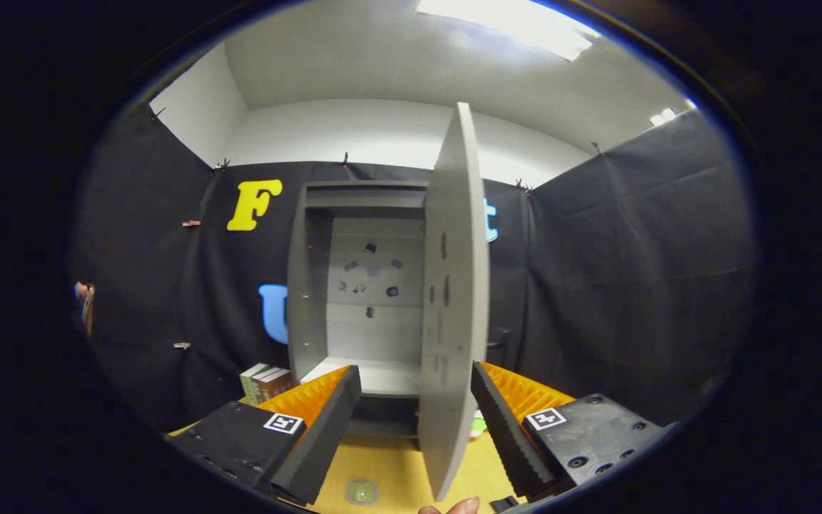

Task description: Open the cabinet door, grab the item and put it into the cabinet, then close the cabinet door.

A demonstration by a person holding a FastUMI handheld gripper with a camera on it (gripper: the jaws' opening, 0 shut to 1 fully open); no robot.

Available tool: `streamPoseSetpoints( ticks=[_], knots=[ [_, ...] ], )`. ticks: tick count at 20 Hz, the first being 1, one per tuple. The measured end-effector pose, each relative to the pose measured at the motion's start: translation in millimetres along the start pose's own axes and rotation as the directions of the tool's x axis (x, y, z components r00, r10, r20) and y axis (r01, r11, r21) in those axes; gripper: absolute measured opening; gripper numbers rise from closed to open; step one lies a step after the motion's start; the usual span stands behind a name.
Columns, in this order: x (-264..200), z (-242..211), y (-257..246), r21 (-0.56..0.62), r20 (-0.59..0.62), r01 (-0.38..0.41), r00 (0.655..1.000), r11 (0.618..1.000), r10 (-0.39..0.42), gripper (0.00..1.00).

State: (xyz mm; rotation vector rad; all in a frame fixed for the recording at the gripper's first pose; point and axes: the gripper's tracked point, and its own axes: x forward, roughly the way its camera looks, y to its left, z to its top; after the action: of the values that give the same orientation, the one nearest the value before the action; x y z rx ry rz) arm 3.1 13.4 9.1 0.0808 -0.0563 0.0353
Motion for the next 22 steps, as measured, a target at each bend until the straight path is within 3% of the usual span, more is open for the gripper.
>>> streamPoseSetpoints(
  ticks=[6, 13, 17, 22],
  knots=[
    [30.2, -67.8, 65.1, 0.004, -0.194, -0.062, 0.979, 0.998, 0.061, 0.98],
    [72.0, -188.8, 105.9, 0.008, -0.416, -0.088, 0.906, 0.996, 0.084, 0.98],
    [88.2, -285.3, 122.4, 0.067, -0.577, -0.076, 0.81, 0.995, 0.1, 0.98],
    [88.7, -381.2, 120.4, 0.044, -0.705, -0.056, 0.706, 0.997, 0.071, 0.98]
  ],
)
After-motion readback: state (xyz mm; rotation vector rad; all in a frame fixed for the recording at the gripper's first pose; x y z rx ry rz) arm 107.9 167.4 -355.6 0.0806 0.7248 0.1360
